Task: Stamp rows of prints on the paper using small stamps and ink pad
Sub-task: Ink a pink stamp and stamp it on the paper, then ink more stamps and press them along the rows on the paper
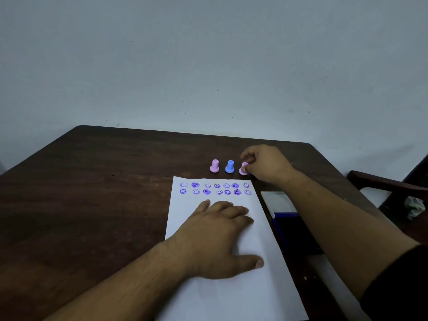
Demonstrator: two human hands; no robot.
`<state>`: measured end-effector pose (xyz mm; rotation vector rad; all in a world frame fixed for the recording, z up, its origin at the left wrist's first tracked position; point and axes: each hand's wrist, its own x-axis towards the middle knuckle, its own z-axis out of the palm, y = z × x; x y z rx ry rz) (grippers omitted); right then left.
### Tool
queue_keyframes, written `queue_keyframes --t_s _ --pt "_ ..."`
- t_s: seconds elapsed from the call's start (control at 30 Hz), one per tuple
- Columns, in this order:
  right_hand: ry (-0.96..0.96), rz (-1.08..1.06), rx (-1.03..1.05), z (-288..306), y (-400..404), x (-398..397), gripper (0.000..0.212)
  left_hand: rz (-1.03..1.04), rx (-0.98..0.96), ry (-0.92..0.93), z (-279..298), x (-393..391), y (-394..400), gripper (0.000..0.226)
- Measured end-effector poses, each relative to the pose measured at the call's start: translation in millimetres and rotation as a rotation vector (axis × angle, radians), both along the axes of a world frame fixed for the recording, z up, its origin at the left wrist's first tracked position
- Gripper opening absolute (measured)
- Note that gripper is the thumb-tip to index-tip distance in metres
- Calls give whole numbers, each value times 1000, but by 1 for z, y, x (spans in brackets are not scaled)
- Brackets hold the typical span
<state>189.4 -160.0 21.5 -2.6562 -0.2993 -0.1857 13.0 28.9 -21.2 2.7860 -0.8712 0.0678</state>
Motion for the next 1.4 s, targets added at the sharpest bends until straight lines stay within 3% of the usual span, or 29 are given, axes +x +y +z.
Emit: queue_keyframes --t_s 0.17,0.37,0.77,0.87,1.1,1.23,1.4 --pt "27 6 -68 7 1 -2 25 -2 -1 -1 2 -2 0 89" --pt "-4 0 -81 19 11 -7 43 -2 4 1 4 -3 0 88" --pt "-58 103 -201 12 36 -2 22 -17 -33 -59 6 -4 1 81" --pt "-61 96 -121 14 34 -5 20 -26 -54 -72 7 -4 2 76" --pt "-85 66 274 42 6 -42 15 -2 -107 -28 25 -8 7 73" --pt "-231 -8 315 48 -31 -78 12 29 -63 5 42 -18 23 78" --pt "-197 -26 333 32 -76 -137 10 33 -24 -41 37 -54 53 81"
